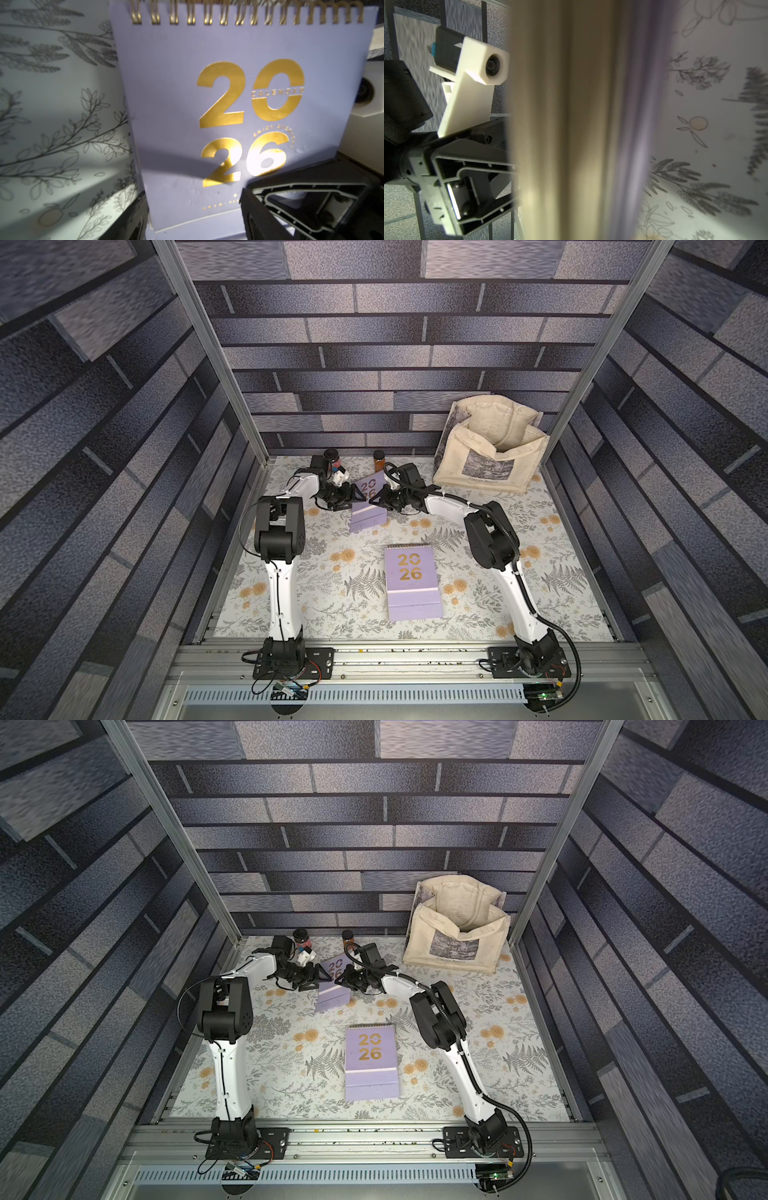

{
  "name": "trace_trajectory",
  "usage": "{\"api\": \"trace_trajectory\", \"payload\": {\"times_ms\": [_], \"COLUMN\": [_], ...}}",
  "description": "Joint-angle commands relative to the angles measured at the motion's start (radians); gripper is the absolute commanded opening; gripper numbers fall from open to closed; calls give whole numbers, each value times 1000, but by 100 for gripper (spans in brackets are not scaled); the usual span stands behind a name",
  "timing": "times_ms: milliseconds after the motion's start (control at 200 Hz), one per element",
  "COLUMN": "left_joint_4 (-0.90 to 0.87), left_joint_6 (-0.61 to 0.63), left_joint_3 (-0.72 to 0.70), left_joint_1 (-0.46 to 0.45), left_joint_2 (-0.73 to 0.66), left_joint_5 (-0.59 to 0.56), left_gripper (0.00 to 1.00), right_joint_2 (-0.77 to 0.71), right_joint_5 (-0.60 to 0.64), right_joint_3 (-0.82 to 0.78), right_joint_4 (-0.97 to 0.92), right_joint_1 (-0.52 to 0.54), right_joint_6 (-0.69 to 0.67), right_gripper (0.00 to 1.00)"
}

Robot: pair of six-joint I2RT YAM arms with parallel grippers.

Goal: Stack the calendars
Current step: Pick up the calendar at the center of the board, then place the calendar at the calendar.

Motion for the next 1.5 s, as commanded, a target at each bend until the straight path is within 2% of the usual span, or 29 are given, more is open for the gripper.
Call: {"api": "trace_trajectory", "payload": {"times_ms": [0,140,240,326,521,711,917,1167,1362,1493], "left_joint_4": [38,141,242,297,467,492,566,720,784,868], "left_joint_6": [13,-32,-70,-80,-176,-127,-102,-159,-154,-165], "left_joint_3": [-24,-68,-115,-146,-233,-364,-581,-827,-942,-1040], "left_joint_1": [10,43,61,61,54,-2,-91,-142,-182,-218], "left_joint_2": [-36,-105,-170,-219,-312,-456,-641,-840,-891,-923], "left_joint_5": [26,70,120,129,231,145,29,37,35,0], "left_gripper": [73,77,83,86,91,100,100,100,100,100], "right_joint_2": [-61,-121,-179,-236,-368,-565,-785,-1008,-1122,-1190], "right_joint_5": [8,18,27,34,31,11,-39,-89,-138,-147], "right_joint_3": [-36,-75,-125,-161,-213,-377,-583,-862,-1065,-1156], "right_joint_4": [-26,-27,-11,-4,-40,-44,-64,-45,98,135], "right_joint_1": [16,12,1,-9,-20,-50,-62,-62,-60,-47], "right_joint_6": [-57,-73,-70,-75,-109,-108,-128,-107,-20,-16], "right_gripper": [0,0,0,0,0,0,0,0,0,0]}}
